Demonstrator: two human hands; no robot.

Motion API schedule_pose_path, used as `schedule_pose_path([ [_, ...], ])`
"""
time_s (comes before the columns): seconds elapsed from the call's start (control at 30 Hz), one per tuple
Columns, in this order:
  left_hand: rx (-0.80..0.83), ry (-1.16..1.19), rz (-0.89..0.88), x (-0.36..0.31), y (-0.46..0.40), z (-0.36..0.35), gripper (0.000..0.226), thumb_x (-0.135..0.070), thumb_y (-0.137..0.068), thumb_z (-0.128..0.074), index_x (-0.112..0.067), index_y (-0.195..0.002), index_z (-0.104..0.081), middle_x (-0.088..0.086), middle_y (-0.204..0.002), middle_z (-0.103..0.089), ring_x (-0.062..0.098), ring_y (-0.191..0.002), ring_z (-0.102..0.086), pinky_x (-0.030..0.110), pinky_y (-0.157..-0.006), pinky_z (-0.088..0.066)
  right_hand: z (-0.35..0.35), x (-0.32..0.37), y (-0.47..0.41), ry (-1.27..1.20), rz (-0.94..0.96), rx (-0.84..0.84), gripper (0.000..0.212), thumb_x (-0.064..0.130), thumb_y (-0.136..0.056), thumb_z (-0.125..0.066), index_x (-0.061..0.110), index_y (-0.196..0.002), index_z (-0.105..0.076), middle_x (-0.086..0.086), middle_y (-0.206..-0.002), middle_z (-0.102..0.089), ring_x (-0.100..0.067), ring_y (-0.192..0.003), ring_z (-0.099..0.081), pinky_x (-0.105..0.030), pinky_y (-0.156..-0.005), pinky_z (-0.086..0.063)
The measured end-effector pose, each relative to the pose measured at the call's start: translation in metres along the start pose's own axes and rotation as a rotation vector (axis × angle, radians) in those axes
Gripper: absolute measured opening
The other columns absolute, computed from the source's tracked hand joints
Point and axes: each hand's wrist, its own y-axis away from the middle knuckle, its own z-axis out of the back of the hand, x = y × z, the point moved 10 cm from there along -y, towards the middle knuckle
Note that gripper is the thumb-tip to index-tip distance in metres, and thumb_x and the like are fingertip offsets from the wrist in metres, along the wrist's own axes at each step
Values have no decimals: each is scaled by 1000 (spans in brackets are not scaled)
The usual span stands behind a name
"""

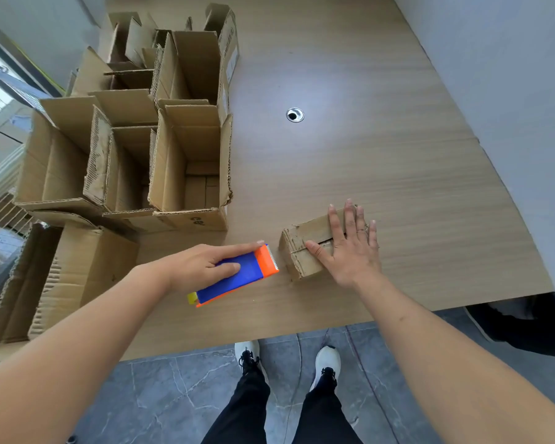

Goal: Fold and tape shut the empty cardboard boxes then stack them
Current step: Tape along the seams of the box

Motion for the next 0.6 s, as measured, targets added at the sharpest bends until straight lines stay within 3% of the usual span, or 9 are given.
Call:
schedule_pose_path([
  [0.1, 20, -77, 10, -2, -5, -6, 45, -54, -106, -38, -85, -133, -20, -15, -141, -55, 16, -101, -58, 39, -100, -46, 1, 6, -1, 15, -24, 54, 93, 85, -88, -6, 30, -155, 29, -7, -160, 41, -28, -148, 38, -54, -121, 20],
  [0.27, 9, -123, 33, -5, -22, -10, 39, -63, -103, -37, -84, -133, -23, -9, -130, -60, 13, -95, -58, 35, -94, -49, -2, 31, 4, -137, -98, 51, 90, 63, -102, -32, 18, -159, 23, -20, -161, 36, -36, -149, 33, -59, -121, 16],
  [0.33, -3, -122, 52, -7, -29, -10, 39, -60, -104, -37, -81, -135, -27, -6, -120, -62, 12, -91, -58, 30, -85, -48, -5, 35, 5, -239, -82, 51, 102, 76, -95, -34, 22, -157, 27, -16, -159, 40, -31, -146, 40, -55, -116, 27],
  [0.4, -18, -115, 70, -11, -33, -8, 39, -57, -105, -38, -77, -137, -31, -8, -110, -61, 10, -88, -57, 27, -76, -44, -8, 36, 6, -261, -87, 82, 124, 96, -75, -32, 25, -152, 34, -13, -155, 47, -28, -141, 47, -49, -107, 37],
  [0.47, -26, -124, 76, -16, -38, -7, 39, -55, -105, -39, -75, -138, -33, -12, -104, -58, 8, -87, -56, 25, -71, -41, -9, 37, 8, -231, -96, 93, 140, 103, -62, -35, 23, -151, 38, -14, -153, 49, -29, -139, 50, -52, -109, 35],
  [0.53, -19, -142, 81, -17, -41, -7, 39, -54, -105, -38, -74, -139, -33, -12, -112, -59, 8, -91, -57, 24, -72, -41, -8, 38, 10, -197, -97, 69, 145, 102, -61, -41, 21, -151, 37, -15, -154, 48, -30, -140, 49, -57, -114, 28],
  [0.6, -24, -137, 81, -15, -44, -6, 39, -55, -105, -37, -74, -139, -34, -11, -133, -59, 13, -99, -58, 28, -82, -45, -7, 38, 9, -193, -99, 60, 143, 100, -64, -43, 20, -153, 36, -16, -155, 47, -32, -141, 47, -59, -117, 23],
])
